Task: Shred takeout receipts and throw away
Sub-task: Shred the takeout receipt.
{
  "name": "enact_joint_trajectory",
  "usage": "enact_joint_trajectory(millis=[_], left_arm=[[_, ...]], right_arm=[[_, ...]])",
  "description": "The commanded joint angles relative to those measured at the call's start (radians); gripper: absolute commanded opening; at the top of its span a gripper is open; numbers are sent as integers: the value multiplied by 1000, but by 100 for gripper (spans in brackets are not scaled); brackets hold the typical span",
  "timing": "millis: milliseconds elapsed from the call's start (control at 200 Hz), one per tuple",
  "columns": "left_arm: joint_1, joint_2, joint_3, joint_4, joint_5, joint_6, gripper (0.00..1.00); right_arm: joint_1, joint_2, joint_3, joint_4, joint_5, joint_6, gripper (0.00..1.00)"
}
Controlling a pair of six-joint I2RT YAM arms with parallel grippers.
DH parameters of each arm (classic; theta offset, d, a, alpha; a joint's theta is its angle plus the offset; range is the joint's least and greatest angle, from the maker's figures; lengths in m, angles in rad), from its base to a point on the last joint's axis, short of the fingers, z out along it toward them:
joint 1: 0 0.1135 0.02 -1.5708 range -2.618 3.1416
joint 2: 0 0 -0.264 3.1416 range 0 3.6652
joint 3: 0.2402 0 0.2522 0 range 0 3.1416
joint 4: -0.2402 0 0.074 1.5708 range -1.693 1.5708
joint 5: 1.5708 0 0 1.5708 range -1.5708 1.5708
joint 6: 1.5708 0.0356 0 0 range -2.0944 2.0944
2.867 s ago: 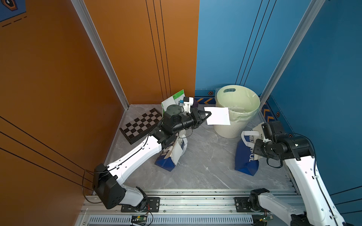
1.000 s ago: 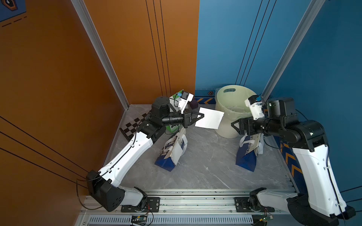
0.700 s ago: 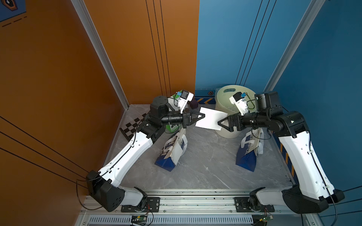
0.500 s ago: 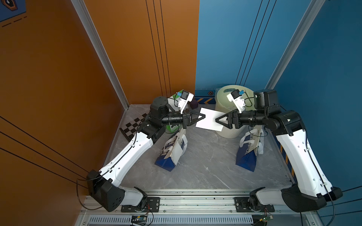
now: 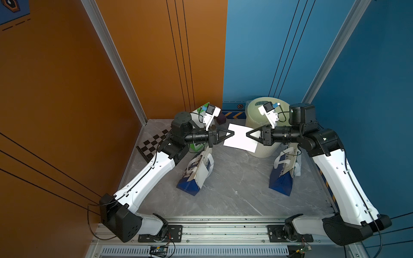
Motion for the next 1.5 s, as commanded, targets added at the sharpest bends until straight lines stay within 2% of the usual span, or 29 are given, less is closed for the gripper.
enact_joint_trajectory(millis=[0,125,215,285,390,465,540,611,686,761,806,966,1151,1321,1496], left_arm=[[-1,-24,-23,26,27,-6,0],[-1,-28,-32,26,22,-2,0],[-1,-29,-33,26,17,0,0],[-1,-29,-32,26,13,2,0],[2,-30,-29,26,3,3,0],[19,-37,-35,26,-8,4,29],[52,-57,-48,25,-23,19,50],[90,-86,-57,4,-48,58,59],[113,-114,-22,-128,-84,193,63],[109,-128,44,-353,-134,415,65],[107,-128,71,-435,-151,507,66],[84,-149,47,-464,-90,707,68],[10,-95,73,-480,14,868,65],[-16,-53,118,-499,-24,928,65],[-55,-8,161,-575,-49,990,57]], right_arm=[[-4,-24,-8,48,-32,15,19],[-4,-22,-8,60,-37,23,20],[-4,-21,-9,65,-39,28,13],[-3,-17,-9,65,-45,29,0],[-3,-22,-18,63,-32,21,0],[-3,-30,-20,61,13,-4,0],[6,-40,-21,44,104,-72,0],[29,-48,-20,10,198,-168,0],[71,-53,-20,-38,291,-299,0],[99,-50,-15,-77,338,-395,0],[106,-47,-12,-92,341,-431,0],[138,-36,-14,-112,314,-513,0],[186,-15,-12,-119,230,-550,0],[223,3,1,-146,228,-568,0],[253,16,15,-153,232,-569,0]])
